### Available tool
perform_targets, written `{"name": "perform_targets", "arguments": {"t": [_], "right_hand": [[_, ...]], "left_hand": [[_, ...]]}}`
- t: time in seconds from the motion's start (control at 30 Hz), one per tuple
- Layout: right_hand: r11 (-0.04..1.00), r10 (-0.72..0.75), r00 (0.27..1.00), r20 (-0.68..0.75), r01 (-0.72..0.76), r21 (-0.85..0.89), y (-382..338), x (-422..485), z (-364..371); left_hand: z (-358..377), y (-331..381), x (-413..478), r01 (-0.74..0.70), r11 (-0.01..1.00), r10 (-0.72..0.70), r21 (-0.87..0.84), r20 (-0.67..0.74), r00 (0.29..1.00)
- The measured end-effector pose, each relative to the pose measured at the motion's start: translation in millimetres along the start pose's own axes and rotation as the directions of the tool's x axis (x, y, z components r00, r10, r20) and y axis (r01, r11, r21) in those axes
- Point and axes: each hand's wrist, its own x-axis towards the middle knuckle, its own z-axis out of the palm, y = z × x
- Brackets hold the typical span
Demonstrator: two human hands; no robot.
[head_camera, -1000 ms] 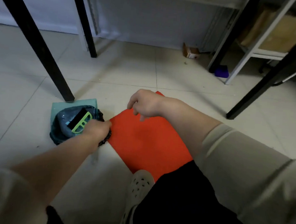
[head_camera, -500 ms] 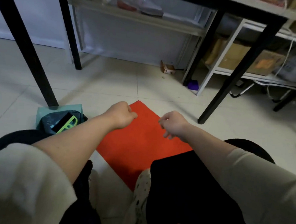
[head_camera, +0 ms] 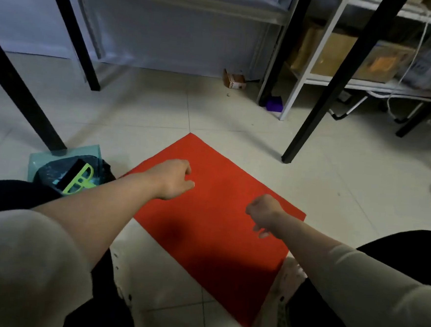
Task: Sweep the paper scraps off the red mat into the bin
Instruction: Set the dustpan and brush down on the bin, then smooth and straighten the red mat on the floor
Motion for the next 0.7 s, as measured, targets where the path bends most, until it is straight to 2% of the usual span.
{"name": "perform_targets", "arguments": {"t": [0.1,0.23,0.47,0.7], "right_hand": [[0.998,0.05,0.999,0.009,-0.05,0.021,25,21,12],[0.986,0.159,0.983,0.091,-0.163,0.041,65,52,35],[0.963,0.269,0.952,0.144,-0.268,-0.025,125,105,79],[0.942,0.333,0.922,0.2,-0.313,-0.126,148,132,127]], "left_hand": [[23,-8,13,0.005,0.995,-0.015,0.095,0.105,0.994],[61,-17,41,0.011,0.987,-0.046,0.16,0.219,0.975],[141,-32,82,0.074,0.976,-0.14,0.207,0.324,0.936],[192,-45,117,0.095,0.953,-0.203,0.286,0.374,0.905]]}}
